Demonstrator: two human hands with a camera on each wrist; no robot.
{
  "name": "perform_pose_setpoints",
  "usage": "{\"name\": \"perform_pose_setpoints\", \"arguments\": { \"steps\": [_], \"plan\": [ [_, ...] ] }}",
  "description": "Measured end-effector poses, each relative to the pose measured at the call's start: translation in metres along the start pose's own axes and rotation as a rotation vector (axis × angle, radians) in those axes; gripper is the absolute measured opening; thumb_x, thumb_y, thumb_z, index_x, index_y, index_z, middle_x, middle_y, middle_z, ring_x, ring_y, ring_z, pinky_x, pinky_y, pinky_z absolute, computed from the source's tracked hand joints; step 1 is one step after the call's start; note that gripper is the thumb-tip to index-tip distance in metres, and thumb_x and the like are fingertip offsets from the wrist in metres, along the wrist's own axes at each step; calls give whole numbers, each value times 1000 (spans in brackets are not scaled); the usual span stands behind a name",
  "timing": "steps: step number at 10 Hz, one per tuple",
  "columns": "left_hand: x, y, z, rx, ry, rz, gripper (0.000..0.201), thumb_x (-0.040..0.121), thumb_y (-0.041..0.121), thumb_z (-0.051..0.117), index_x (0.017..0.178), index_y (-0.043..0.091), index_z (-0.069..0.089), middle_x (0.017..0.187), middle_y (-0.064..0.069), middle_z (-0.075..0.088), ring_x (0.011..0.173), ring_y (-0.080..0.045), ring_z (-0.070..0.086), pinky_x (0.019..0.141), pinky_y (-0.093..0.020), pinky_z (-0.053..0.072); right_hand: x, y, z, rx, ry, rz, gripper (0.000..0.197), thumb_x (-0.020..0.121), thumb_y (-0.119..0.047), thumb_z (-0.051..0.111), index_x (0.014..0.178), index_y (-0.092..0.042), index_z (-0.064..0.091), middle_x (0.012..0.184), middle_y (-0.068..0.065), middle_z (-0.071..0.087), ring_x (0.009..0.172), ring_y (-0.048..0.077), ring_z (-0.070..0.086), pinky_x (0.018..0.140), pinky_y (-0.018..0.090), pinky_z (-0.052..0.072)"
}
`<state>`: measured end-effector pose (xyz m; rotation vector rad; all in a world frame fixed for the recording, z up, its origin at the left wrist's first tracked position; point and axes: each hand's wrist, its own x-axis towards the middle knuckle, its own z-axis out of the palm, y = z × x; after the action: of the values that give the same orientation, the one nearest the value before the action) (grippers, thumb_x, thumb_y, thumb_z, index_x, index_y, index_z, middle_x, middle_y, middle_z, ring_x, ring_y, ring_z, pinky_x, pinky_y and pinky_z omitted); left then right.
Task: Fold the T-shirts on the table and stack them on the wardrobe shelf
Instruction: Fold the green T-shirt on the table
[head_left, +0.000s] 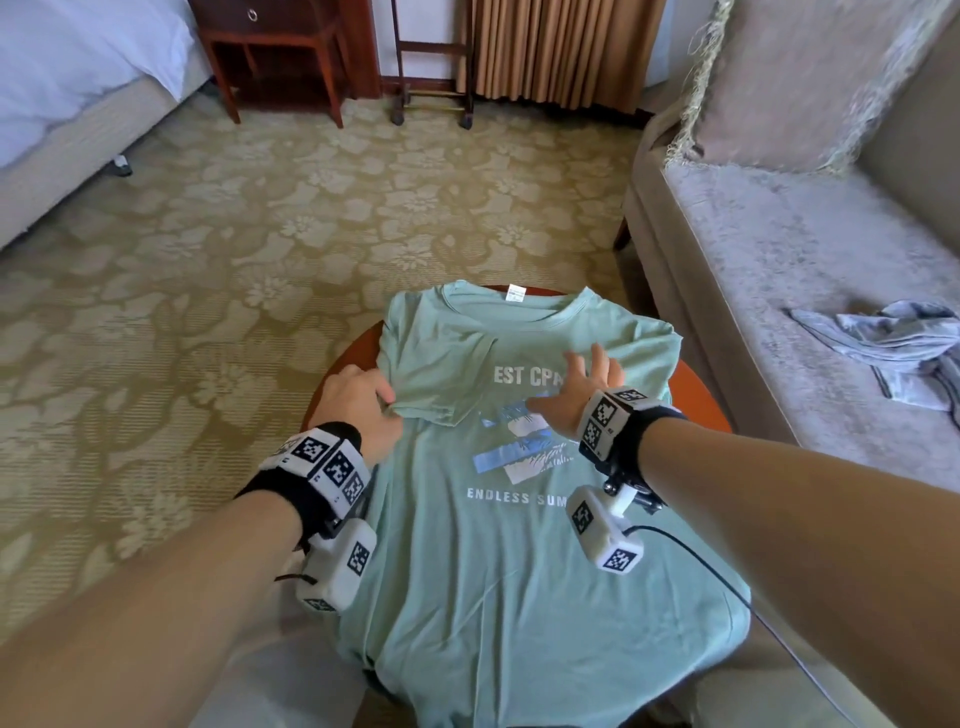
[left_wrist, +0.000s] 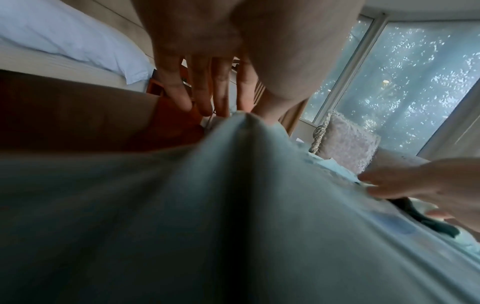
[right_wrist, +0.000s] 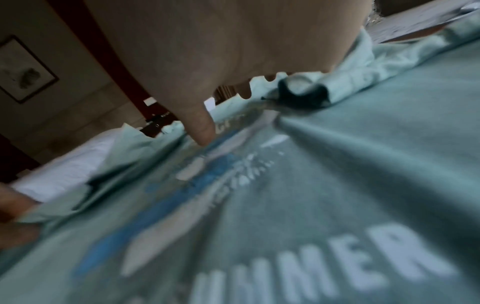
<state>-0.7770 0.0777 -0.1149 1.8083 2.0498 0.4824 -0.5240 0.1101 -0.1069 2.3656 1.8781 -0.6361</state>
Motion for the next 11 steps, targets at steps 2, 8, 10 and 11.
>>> {"name": "perform_pose_setpoints", "arguments": {
  "steps": [2,8,10,11],
  "plan": [
    [16,-40,-16,-137,83,-476,25,86,28,61,86,5,67,91,-10,64,88,-33,58,77,-34,46,1,25,4,119,97,65,54,88,-23,57,139,-27,41,151,2,24,138,28,24,113,53,29],
    [6,17,-17,82,28,-114,43,75,36,69,114,31,52,139,6,34,130,-21,31,106,-43,22,-13,43,-69,369,215,339,30,87,-22,58,114,-10,66,116,12,65,106,30,61,84,29,50],
    [8,43,7,235,-203,12,58,74,49,70,127,37,49,159,9,15,146,-19,11,116,-50,11,-23,20,-63,583,226,166,34,85,-15,53,116,-23,63,121,3,54,68,6,51,56,15,40],
    [8,61,15,213,-128,47,55,76,49,69,126,36,52,157,7,21,147,-17,11,116,-49,8,-24,19,-67,586,58,108,23,77,-20,62,98,-19,71,98,2,69,73,14,65,68,26,56]
  ]
}}
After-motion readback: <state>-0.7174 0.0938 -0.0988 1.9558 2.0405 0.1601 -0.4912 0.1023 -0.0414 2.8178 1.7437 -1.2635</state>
